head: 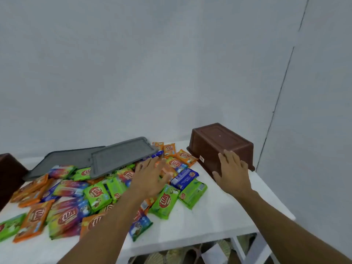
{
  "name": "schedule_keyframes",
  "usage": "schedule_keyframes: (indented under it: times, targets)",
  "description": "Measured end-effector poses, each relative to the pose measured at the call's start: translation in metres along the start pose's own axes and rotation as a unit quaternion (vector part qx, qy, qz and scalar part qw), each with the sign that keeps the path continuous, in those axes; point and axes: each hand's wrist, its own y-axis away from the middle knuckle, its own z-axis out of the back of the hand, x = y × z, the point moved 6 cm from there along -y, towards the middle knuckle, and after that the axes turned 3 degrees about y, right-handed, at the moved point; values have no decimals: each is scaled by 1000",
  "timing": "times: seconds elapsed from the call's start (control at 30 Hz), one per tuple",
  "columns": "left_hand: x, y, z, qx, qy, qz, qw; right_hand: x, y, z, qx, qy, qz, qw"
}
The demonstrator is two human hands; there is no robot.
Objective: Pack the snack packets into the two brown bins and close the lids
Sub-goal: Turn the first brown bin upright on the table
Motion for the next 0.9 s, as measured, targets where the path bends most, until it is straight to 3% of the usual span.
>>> schedule_keyframes:
  times: [0.23, 0.37, 0.5, 0.6, 0.73, 0.8, 0.9]
  targets:
    - [-30, -63, -23, 17, 9, -40, 999, -24, -36, -20, -35, 0, -61, 998]
    - [-40, -123, -37, 43, 30, -44, 998, -67, -42, -27, -65, -95, -117, 986]
    - [-56, -184, -64, 88, 123, -8, 988, -115, -27, -49, -93, -246, -250, 932]
    - [-77, -215, -88, 138, 182, 1, 973, -134, -27, -71, -68, -292, -305, 904]
    - [-107, -235, -115, 203, 324, 14, 924, -149, -36, -91, -38, -294, -344, 891]
    - [-116, -240, -115, 178, 376, 18, 909, -156, -44, -89, -50, -321, -360, 875]
    - [-115, -239, -90, 77, 450, 13, 889, -168, -56, -68, -119, -360, -341, 860]
